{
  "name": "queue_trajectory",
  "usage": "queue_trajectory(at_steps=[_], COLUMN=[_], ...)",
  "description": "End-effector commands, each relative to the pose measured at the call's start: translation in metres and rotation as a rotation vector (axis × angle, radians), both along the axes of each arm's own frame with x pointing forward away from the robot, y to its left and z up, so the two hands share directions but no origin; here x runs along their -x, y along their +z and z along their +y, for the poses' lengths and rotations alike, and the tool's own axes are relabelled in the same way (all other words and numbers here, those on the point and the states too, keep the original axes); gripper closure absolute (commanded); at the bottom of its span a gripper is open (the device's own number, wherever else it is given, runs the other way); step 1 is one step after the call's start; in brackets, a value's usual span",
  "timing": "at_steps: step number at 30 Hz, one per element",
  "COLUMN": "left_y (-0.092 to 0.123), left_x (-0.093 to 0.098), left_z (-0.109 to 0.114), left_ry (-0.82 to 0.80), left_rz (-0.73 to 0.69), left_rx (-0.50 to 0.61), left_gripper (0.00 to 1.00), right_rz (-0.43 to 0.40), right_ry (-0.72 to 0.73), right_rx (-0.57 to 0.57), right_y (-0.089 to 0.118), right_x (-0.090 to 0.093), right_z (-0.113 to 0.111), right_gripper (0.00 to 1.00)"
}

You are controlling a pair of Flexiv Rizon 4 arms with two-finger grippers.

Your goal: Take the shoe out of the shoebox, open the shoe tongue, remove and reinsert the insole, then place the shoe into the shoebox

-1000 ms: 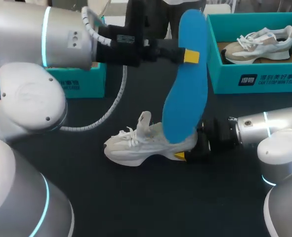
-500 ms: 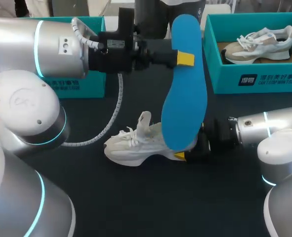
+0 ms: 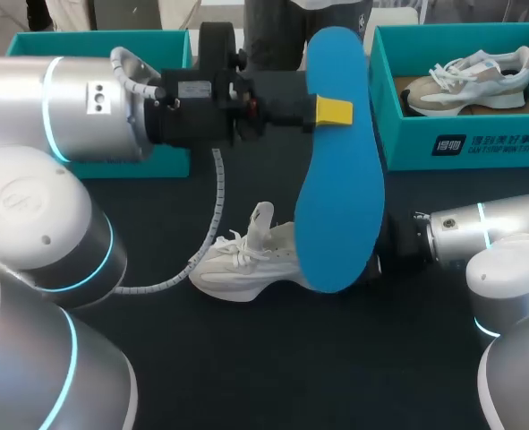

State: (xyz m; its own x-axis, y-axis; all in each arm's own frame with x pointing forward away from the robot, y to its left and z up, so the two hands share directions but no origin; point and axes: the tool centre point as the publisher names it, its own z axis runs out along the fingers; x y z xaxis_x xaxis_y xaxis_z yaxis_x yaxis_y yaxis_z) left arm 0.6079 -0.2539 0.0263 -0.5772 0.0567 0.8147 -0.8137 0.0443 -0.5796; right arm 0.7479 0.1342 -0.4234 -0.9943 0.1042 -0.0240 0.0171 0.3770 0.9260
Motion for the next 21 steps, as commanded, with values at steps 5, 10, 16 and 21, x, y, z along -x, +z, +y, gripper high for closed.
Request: queue_trajectory(at_steps=[5,10,16,21], left_y=[0.003,0.006,0.008,0.008], left_x=[0.02,0.027,0.031,0.031], left_z=[0.01,0.012,0.012,0.012], left_ry=[0.015,0.013,0.002,0.002], left_rz=[-0.004,0.007,0.013,0.013], left_rx=[-0.024,-0.028,-0.029,-0.029], left_gripper=[1.0,1.0,1.0,1.0], right_rz=[-0.001,-0.001,-0.001,-0.001], right_ry=[-0.002,-0.002,-0.002,-0.002], right_rx=[0.003,0.003,0.003,0.003], right_y=[-0.005,-0.005,-0.005,-0.005], right_x=[-0.002,-0.002,-0.002,-0.002], right_z=[0.003,0.003,0.003,0.003], right_gripper=[1.0,1.0,1.0,1.0])
